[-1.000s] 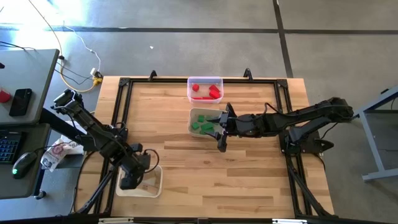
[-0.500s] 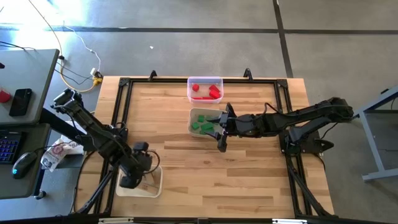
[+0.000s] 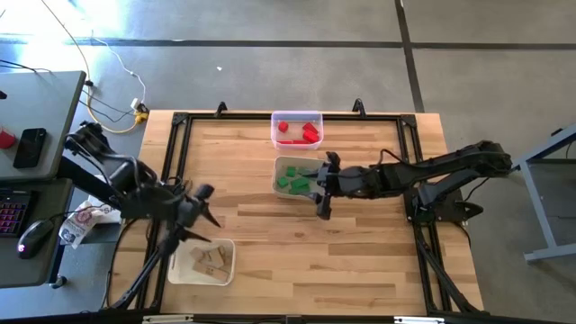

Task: Sort & place blocks by color
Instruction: Return to home position

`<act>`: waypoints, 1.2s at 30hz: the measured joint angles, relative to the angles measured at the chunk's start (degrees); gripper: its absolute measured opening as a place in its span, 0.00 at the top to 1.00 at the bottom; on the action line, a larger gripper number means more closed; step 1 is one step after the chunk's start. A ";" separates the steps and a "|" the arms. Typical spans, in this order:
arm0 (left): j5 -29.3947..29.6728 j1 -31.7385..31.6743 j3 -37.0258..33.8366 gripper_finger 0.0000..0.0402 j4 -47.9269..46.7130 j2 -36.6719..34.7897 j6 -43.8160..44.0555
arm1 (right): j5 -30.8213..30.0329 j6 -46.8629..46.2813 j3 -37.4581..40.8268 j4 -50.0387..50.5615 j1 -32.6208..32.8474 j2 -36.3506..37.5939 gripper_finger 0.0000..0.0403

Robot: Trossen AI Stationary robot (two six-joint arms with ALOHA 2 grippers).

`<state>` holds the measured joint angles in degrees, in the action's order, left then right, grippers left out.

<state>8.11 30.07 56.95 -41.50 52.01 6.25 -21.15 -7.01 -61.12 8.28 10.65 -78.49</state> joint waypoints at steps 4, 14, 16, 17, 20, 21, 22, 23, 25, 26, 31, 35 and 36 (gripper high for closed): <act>-0.56 -3.49 -3.49 0.54 3.72 -5.51 -2.35 | -0.54 -0.47 0.00 3.58 -0.72 1.23 0.42; -6.84 -11.10 -25.38 0.54 24.14 -21.80 -2.54 | -3.97 -2.11 0.09 11.57 -3.20 6.50 0.42; -6.85 -12.14 -29.11 0.54 28.14 -24.08 -2.46 | -4.46 -3.37 0.09 12.47 -3.74 6.70 0.42; -6.85 -12.57 -30.78 0.54 30.42 -25.28 -2.57 | -4.42 -3.61 0.09 12.61 -4.11 6.64 0.42; -7.50 -13.62 -35.84 0.54 35.50 -28.15 -3.53 | -4.42 -4.99 1.75 11.61 -5.41 6.62 0.42; -7.81 -13.93 -37.30 0.54 37.01 -29.06 -3.82 | -4.35 -5.64 3.12 10.90 -5.95 6.65 0.42; -8.11 -14.21 -38.82 0.54 38.15 -29.90 -3.90 | -4.32 -6.55 4.88 10.10 -6.52 6.83 0.42; -8.48 -14.53 -40.17 0.54 39.08 -30.58 -3.88 | -4.05 -7.61 6.82 8.87 -7.10 7.07 0.42; -9.31 -15.19 -42.33 0.54 40.74 -31.93 -3.48 | -2.57 -9.66 10.72 5.54 -8.25 7.99 0.42; -9.45 -15.47 -43.35 0.54 40.94 -32.68 -3.41 | -1.98 -10.60 12.77 3.75 -8.72 8.52 0.42; -9.44 -16.94 -48.66 0.54 44.89 -36.04 -2.42 | 0.43 -13.45 23.33 -6.73 -10.46 12.89 0.42; -9.43 -18.43 -52.24 0.54 48.23 -38.19 -2.39 | 0.42 -13.34 30.81 -14.98 -10.68 17.80 0.42; -9.45 -18.80 -52.74 0.54 48.59 -38.59 -2.39 | 0.43 -12.98 32.38 -16.71 -10.68 19.26 0.42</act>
<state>-1.34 11.27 4.21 7.09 13.41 3.86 -20.72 -19.99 -28.74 -8.43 -0.03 -59.23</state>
